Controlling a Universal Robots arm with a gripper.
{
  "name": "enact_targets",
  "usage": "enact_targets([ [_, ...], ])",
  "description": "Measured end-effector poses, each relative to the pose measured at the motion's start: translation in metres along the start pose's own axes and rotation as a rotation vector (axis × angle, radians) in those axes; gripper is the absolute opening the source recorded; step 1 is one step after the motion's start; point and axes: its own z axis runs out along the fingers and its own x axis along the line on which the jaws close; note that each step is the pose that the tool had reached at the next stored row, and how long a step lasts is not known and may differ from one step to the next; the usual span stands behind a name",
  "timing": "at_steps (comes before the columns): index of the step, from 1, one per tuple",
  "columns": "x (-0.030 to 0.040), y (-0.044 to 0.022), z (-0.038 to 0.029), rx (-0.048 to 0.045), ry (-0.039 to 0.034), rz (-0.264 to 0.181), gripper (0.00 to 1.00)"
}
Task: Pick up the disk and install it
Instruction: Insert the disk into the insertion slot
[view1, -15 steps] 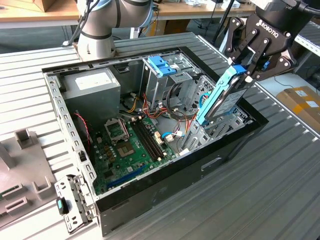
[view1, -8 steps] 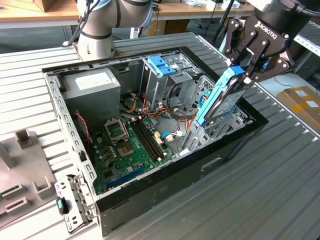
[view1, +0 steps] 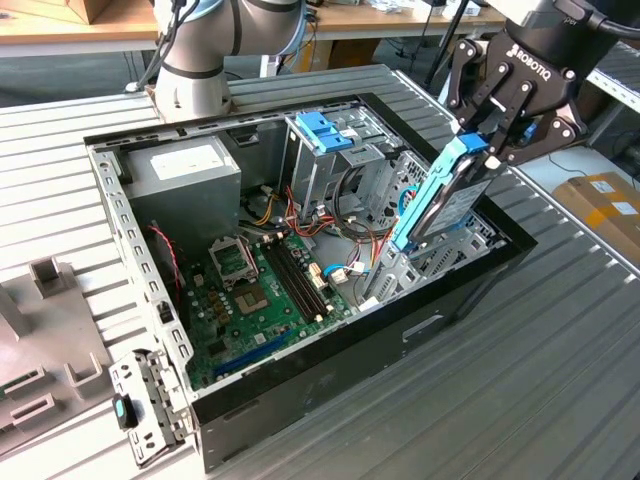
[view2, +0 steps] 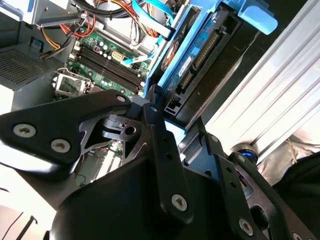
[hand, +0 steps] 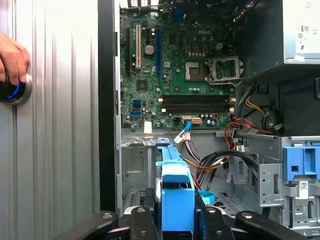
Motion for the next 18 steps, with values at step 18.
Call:
enact_targets([
  [18,-0.0050,0.0004,-0.0038,0.0001,0.0040,-0.013,0.37],
])
